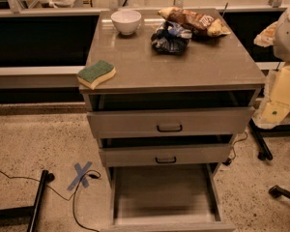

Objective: Place sponge into bottom drawer

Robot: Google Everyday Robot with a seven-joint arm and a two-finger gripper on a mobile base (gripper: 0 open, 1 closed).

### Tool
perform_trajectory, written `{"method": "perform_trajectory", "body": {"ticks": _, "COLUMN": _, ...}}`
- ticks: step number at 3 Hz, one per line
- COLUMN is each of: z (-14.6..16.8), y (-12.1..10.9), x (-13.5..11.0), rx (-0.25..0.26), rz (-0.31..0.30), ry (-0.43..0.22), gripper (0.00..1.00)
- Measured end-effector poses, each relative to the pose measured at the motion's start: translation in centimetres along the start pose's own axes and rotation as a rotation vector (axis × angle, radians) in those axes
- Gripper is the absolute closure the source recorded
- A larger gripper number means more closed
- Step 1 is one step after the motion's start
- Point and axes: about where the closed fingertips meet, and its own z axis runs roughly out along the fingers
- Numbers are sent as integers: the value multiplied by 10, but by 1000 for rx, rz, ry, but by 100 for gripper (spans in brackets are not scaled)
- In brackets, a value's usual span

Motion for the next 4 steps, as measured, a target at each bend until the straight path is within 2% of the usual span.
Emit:
{"method": "perform_trajectory", "body": {"ticks": 1, "z": 0, "y": 0, "x": -2, "rx": -1, "rz": -3, "ry": -2, "gripper": 0}}
{"method": "perform_trajectory", "body": {"ticks": 2, "z": 28, "y": -15, "x": -41, "rx": -54, "rz": -86, "ry": -37, "gripper": 0}}
{"method": "perform_trajectory", "body": {"ticks": 3, "z": 75, "y": -38, "x": -120, "rx": -131, "rz": -240, "ry": -111, "gripper": 0}}
{"method": "perform_trajectory", "body": {"ticks": 4, "z": 126, "y": -53, "x": -198, "rx": -212, "rz": -349, "ry": -205, "gripper": 0}}
